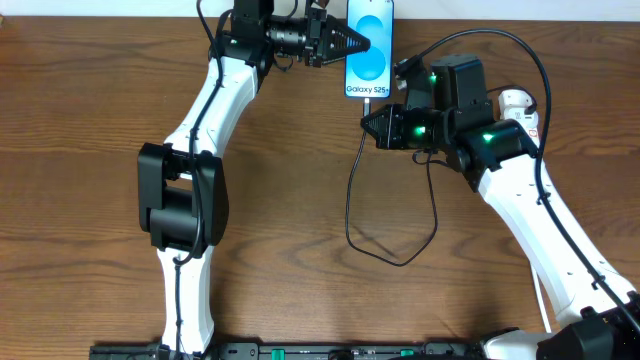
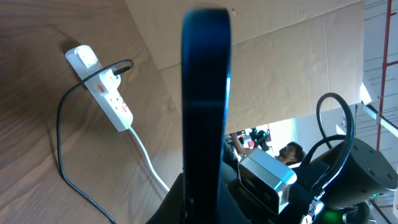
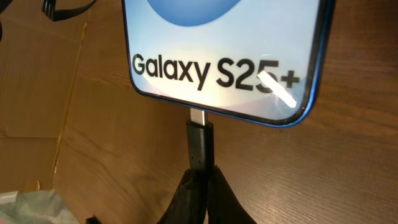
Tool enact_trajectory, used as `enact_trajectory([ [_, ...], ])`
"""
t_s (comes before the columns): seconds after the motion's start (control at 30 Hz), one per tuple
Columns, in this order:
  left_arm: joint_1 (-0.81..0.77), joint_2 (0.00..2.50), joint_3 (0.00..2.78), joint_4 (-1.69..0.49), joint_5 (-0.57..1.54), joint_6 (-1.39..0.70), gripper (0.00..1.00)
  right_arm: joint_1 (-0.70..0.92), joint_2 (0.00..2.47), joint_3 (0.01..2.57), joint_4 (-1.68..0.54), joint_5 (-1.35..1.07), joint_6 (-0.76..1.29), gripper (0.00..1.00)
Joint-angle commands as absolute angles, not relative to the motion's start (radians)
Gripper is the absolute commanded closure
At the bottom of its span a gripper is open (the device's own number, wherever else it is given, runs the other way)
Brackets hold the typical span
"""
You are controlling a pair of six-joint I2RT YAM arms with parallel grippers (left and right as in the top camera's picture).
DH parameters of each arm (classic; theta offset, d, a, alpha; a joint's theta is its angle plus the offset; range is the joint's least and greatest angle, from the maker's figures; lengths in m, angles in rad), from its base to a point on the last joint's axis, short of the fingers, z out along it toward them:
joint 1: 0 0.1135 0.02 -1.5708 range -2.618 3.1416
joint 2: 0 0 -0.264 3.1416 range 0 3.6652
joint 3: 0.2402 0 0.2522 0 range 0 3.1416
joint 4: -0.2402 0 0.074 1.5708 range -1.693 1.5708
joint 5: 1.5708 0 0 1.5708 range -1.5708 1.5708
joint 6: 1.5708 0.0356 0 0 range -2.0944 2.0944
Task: Plug charger to phone and switch on socket
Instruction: 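Push the plug upward into the phone port with the right gripper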
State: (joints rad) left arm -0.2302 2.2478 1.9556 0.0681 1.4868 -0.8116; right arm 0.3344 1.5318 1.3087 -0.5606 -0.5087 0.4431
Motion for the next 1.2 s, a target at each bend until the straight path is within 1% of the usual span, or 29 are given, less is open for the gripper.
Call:
enact_trajectory([
  [0.0, -0.223, 2.213, 1.968, 0.077, 1.507, -0.805, 0.93, 0.345, 1.530, 1.333, -0.553, -0.522, 0.429, 0.99],
  [0.87, -0.223, 2.213, 1.968, 0.076, 1.545, -0.805, 0.93, 0.321, 1.530, 1.333, -0.545, -0.522, 0.428, 0.99],
  [0.93, -0.223, 2.213, 1.968, 0.076, 1.546, -0.805, 0.93, 0.321, 1.530, 1.333, -0.545, -0.522, 0.393, 0.99],
  [1.17, -0.223, 2.213, 1.968, 0.076, 1.546, -0.805, 0.93, 0.321, 1.530, 1.333, -0.553, -0.469, 0.388, 0.99],
])
